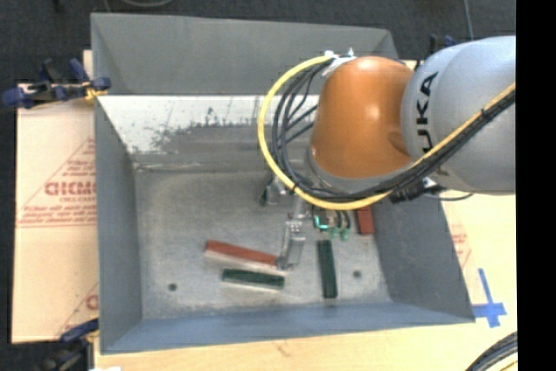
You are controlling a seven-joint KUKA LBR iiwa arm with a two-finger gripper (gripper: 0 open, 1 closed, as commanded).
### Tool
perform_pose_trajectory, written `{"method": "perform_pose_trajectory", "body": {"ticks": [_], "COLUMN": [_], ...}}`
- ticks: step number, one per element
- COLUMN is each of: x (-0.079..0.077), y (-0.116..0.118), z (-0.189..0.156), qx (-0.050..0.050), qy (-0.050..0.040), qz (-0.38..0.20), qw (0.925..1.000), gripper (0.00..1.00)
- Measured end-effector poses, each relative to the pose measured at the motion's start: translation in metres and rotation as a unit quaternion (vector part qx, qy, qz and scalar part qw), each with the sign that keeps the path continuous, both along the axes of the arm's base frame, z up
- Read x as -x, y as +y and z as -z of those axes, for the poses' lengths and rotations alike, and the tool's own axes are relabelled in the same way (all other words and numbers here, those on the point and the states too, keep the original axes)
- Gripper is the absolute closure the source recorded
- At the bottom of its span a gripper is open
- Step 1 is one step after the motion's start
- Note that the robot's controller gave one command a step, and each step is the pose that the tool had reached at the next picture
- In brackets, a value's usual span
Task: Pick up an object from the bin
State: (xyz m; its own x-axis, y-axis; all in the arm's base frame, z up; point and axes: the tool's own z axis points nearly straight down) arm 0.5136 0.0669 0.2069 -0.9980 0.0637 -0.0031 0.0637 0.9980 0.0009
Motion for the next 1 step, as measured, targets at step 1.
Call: {"method": "perform_pose_trajectory", "body": {"ticks": [1], "x": [0.012], "y": [0.0104], "z": [0.1339], "qx": [0.0], "qy": [0.0038], "qz": [0.154], "qw": [0.988], "gripper": [0.0]}}
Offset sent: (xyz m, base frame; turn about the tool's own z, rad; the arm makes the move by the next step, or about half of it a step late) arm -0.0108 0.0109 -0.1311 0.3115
